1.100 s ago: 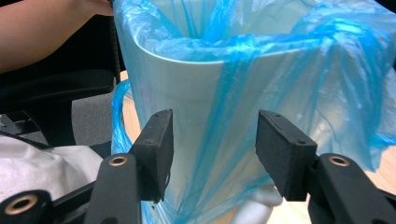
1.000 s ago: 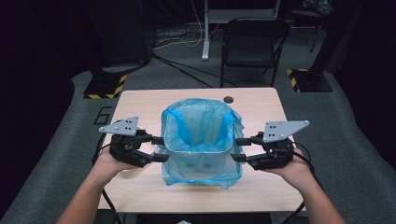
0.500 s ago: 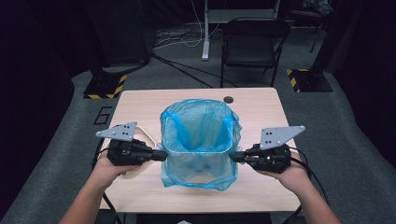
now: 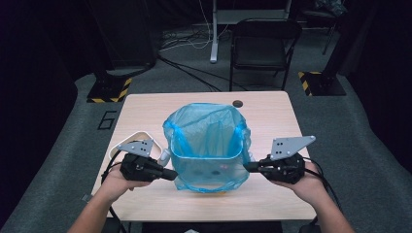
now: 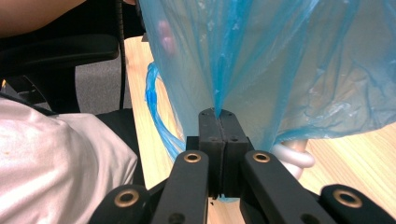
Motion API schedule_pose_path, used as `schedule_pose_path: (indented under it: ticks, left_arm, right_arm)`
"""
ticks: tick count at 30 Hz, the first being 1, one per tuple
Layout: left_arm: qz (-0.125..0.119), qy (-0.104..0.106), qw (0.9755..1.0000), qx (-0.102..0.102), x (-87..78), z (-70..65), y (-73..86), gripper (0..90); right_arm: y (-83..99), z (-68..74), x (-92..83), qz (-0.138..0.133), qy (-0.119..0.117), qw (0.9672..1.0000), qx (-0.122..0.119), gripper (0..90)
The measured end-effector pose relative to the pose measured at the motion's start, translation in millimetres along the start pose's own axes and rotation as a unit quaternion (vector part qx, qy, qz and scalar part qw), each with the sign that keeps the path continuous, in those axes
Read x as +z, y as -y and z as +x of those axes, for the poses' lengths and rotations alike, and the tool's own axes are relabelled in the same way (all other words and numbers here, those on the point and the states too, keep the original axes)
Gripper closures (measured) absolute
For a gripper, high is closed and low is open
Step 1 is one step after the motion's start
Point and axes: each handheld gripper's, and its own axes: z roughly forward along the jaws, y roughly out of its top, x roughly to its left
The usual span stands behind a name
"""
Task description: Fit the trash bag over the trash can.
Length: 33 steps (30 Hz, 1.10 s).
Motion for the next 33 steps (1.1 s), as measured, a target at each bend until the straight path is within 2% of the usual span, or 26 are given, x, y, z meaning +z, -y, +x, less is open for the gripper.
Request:
schedule_pose_path:
  ticks: [2, 5, 9, 11, 14, 19, 25, 29, 33]
  left_arm:
    - [-0.014, 0.002, 0.9999, 0.002, -7.1, -2.0, -1.5, 84.6]
    - [-0.033, -0.008, 0.9994, 0.009, -21.8, -6.5, -5.4, 76.9]
    - [-0.049, -0.044, 0.9978, 0.012, -42.0, -8.3, -14.2, 66.6]
    - [-0.063, -0.065, 0.9958, 0.006, -51.3, -6.3, -20.3, 60.3]
    - [-0.078, -0.085, 0.9933, 0.004, -61.2, -2.2, -32.2, 57.4]
    - [-0.07, -0.115, 0.9909, 0.014, -61.6, 4.2, -57.3, 50.9]
    - [-0.075, -0.121, 0.9897, 0.018, -59.4, 15.2, -80.1, 49.4]
    - [-0.07, -0.12, 0.9902, 0.014, -55.5, 24.0, -92.2, 48.6]
    - [-0.059, -0.126, 0.9902, 0.011, -52.7, 30.9, -101.1, 48.6]
  right_arm:
    - [0.5, 0.3, -1.2, -0.003, -0.002, 1.0, 0.001, 90.0]
    - [1.1, 0.7, -3.1, -0.007, -0.008, 0.9999, 0.002, 88.9]
    - [1.0, -0.2, -8.1, -0.017, -0.016, 0.9997, 0.005, 84.0]
    - [-0.1, -0.5, -11.9, -0.025, -0.017, 0.9995, 0.01, 79.7]
    - [-3.1, -0.7, -18.2, -0.039, -0.012, 0.9991, 0.011, 75.9]
    - [-8.2, -1.3, -22.3, -0.052, 0.002, 0.9986, 0.013, 65.2]
    - [-15.5, -0.4, -21.5, -0.058, 0.006, 0.9983, 0.002, 59.5]
    - [-21.5, 2.0, -15.5, -0.057, 0.014, 0.9983, -0.002, 62.0]
    - [-23.5, 3.3, -12.2, -0.06, 0.013, 0.9981, -0.005, 75.7]
